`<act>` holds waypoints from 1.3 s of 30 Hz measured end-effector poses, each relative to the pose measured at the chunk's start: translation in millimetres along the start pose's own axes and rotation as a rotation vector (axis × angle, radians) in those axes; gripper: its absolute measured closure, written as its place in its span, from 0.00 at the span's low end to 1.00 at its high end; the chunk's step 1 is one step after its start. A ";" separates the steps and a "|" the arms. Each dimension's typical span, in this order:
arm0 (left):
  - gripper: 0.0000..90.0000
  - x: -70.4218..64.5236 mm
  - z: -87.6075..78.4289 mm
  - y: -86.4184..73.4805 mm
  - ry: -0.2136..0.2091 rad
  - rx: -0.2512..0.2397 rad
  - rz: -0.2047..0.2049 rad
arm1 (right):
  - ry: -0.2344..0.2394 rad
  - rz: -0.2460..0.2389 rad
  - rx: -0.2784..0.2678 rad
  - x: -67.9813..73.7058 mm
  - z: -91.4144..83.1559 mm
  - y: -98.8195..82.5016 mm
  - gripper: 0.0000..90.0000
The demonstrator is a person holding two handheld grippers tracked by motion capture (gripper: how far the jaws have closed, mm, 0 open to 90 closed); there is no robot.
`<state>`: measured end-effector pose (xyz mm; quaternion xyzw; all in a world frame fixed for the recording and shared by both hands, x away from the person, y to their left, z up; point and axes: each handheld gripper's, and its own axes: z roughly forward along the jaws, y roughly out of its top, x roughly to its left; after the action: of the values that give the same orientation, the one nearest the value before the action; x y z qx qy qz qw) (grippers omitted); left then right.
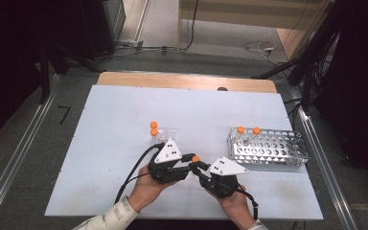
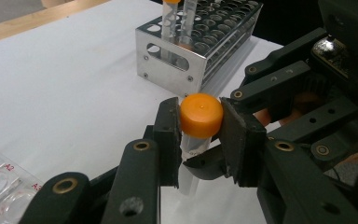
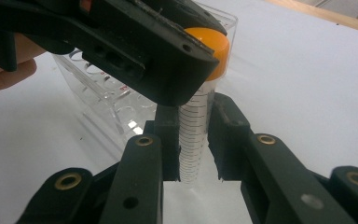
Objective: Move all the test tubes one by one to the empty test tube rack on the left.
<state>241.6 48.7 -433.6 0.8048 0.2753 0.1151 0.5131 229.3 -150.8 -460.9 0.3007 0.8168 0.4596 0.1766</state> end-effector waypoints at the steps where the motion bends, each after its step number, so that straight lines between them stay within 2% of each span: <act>1: 0.77 -0.1 -0.1 0.1 0.000 0.003 0.002 | 0.000 0.000 0.000 0.0 0.1 0.0 0.80; 6: 0.78 -0.4 -1.7 1.3 0.002 0.001 0.005 | 0.000 -0.001 -0.005 -0.1 -0.4 0.4 0.78; 9: 0.78 -0.8 -4.6 3.7 0.000 -0.011 0.008 | 0.008 0.001 -0.002 -0.7 -0.4 1.1 0.62; 12: 0.78 2.1 -10.5 7.7 0.001 -0.025 0.010 | 0.000 0.000 0.002 -2.2 0.0 1.8 0.41; 16: 0.78 11.2 -22.1 13.2 0.022 -0.047 -0.013 | -0.011 0.019 0.004 -5.5 -0.6 2.2 0.31; 24: 0.78 36.0 -57.2 26.3 0.074 -0.084 -0.074 | -0.030 0.035 0.010 -8.5 -0.8 1.0 0.26; 31: 0.78 55.8 -78.2 28.4 0.143 -0.069 -0.089 | -0.058 0.050 0.011 -12.1 -1.6 -0.1 0.25; 39: 0.78 66.6 -90.2 27.6 0.223 -0.051 -0.084 | -0.066 0.048 0.014 -12.8 -2.1 -0.7 0.25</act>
<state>263.1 145.9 -375.2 0.7615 0.3610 0.1893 0.5040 237.6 -160.9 -460.3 0.3366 0.8062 0.4478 0.1901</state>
